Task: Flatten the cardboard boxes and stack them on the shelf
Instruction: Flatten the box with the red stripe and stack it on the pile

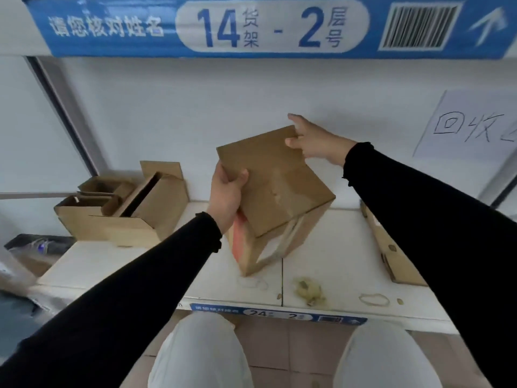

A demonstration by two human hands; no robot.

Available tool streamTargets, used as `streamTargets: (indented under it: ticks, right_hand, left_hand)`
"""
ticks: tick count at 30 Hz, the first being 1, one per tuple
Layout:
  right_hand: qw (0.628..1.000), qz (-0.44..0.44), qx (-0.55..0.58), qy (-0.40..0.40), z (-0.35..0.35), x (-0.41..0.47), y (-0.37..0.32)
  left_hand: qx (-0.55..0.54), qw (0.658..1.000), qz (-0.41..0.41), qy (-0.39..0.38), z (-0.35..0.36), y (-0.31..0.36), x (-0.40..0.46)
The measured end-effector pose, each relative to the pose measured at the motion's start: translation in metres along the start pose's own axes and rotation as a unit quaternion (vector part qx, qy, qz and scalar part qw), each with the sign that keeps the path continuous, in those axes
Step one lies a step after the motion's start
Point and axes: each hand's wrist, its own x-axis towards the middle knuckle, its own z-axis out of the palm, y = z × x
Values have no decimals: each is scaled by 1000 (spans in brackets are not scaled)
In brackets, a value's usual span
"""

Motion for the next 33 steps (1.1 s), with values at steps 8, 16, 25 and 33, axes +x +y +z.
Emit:
streamTargets:
  ticks: [8, 16, 25, 33]
  right_hand:
    - [992, 57, 110, 31, 51, -62, 63]
    - [977, 84, 160, -115, 91, -54, 87]
    - [999, 13, -38, -1, 87, -53, 52]
    - [968, -66, -203, 132, 107, -27, 40]
  left_hand:
    - [0, 984, 26, 179, 29, -26, -27]
    - [375, 841, 275, 276, 4, 10, -20]
    - [702, 674, -18, -227, -6, -12, 20]
    - [716, 667, 8, -205, -6, -20, 19]
